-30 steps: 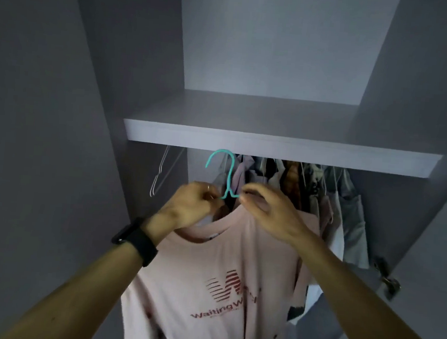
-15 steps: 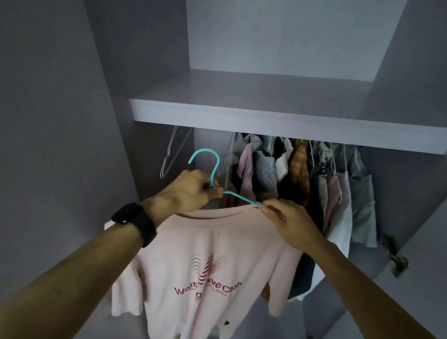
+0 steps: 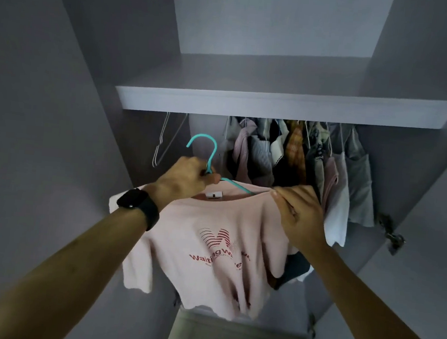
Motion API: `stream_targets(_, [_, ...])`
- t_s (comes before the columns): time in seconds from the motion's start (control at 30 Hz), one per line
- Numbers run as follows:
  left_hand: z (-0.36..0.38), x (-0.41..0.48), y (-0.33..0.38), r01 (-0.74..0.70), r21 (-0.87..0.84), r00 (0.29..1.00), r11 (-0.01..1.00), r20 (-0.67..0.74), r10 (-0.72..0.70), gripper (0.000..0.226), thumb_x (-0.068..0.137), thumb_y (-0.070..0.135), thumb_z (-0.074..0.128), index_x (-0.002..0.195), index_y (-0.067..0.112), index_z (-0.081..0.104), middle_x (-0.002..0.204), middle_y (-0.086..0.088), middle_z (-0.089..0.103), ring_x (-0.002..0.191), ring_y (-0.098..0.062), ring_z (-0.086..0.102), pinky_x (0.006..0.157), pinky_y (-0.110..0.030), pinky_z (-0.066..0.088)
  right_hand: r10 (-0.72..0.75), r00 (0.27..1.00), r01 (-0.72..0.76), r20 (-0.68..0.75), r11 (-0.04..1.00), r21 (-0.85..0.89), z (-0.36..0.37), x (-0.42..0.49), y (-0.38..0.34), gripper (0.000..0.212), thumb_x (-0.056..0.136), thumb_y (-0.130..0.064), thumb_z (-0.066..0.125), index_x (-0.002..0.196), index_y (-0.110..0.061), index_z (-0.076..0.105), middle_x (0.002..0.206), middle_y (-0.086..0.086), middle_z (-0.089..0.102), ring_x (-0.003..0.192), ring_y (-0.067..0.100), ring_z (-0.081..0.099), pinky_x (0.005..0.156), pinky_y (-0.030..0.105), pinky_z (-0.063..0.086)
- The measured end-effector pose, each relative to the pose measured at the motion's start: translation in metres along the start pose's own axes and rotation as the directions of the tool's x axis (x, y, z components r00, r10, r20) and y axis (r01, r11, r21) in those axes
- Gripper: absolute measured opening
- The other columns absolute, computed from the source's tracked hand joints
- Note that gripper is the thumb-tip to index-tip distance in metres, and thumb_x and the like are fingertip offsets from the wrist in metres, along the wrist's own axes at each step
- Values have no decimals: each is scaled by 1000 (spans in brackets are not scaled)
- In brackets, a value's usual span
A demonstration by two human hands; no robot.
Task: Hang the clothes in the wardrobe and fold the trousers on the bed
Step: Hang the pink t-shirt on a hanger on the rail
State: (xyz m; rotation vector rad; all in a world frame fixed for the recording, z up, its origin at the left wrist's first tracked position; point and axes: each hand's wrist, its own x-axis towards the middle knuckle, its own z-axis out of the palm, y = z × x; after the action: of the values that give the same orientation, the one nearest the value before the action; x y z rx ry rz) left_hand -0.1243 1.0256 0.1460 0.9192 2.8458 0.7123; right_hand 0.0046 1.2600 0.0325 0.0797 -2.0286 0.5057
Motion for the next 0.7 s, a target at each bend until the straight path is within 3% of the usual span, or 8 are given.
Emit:
stream_targets(0.07, [10, -4, 6, -12, -54, 1000, 998, -21, 11, 24, 95, 36, 67, 99, 15, 76, 89, -7, 73, 85, -23, 66, 80, -33, 52, 59, 988, -61, 142, 998, 9, 0, 0, 2, 24, 96, -27, 65, 115, -14, 74, 107, -1, 73, 96, 23, 59, 83, 39, 51])
stream_targets(0.17, [11, -3, 13, -34, -107, 998, 994, -48, 29, 14, 95, 35, 68, 99, 25, 76, 83, 1, 71, 79, -14, 62, 72, -20, 42, 268, 887, -312, 375, 948, 61, -5, 2, 12, 55, 88, -37, 75, 139, -22, 59, 130, -1, 63, 116, 21, 52, 99, 36, 43])
stream_targets(0.27, [4, 1, 13, -53, -123, 997, 991, -69, 44, 12, 95, 34, 69, 100, 27, 76, 81, 8, 68, 78, -9, 60, 72, -17, 40, 377, 835, -381, 401, 922, -73, -17, -5, 36, 55, 88, -35, 75, 140, -23, 60, 131, 3, 63, 122, 30, 51, 104, 38, 41])
stream_targets(0.4, [-6, 10, 10, -56, -62, 997, 996, -54, 53, 15, 95, 34, 67, 99, 23, 77, 89, 6, 72, 86, -12, 65, 77, -20, 42, 512, 637, -438, 576, 855, -277, -26, -16, 69, 36, 96, -21, 65, 131, -14, 61, 110, 11, 71, 103, 34, 65, 90, 37, 51])
stream_targets(0.5, [-4, 11, 4, -29, 3, 999, 1000, -13, 29, 17, 97, 34, 66, 101, 21, 76, 91, 1, 72, 88, -16, 66, 77, -23, 45, 452, 771, -362, 450, 891, -275, -27, -14, 76, 12, 94, -9, 66, 103, -8, 74, 88, 14, 74, 82, 37, 69, 76, 38, 54])
stream_targets(0.57, [-1, 9, -1, -16, -9, 1000, 1000, -3, 16, 17, 97, 33, 65, 102, 21, 76, 88, 2, 71, 86, -16, 66, 74, -21, 45, 450, 840, -361, 303, 880, -308, -28, -12, 78, 14, 92, -4, 66, 102, -8, 75, 85, 15, 74, 78, 39, 69, 72, 40, 54])
stream_targets(0.63, [1, 7, -3, -25, -52, 999, 998, -32, 24, 16, 97, 33, 66, 101, 22, 77, 84, 5, 71, 80, -11, 65, 68, -13, 44, 498, 815, -410, 297, 857, -312, -26, -14, 72, 30, 89, 1, 63, 117, -9, 71, 103, 17, 74, 95, 40, 67, 83, 43, 55])
stream_targets(0.7, [2, 6, 0, -37, -73, 999, 997, -31, 35, 15, 96, 33, 67, 98, 23, 78, 85, 4, 72, 81, -12, 66, 74, -16, 49, 482, 796, -421, 365, 876, -237, -20, -15, 60, 49, 85, 2, 64, 132, -10, 64, 125, 15, 67, 116, 36, 60, 102, 45, 49])
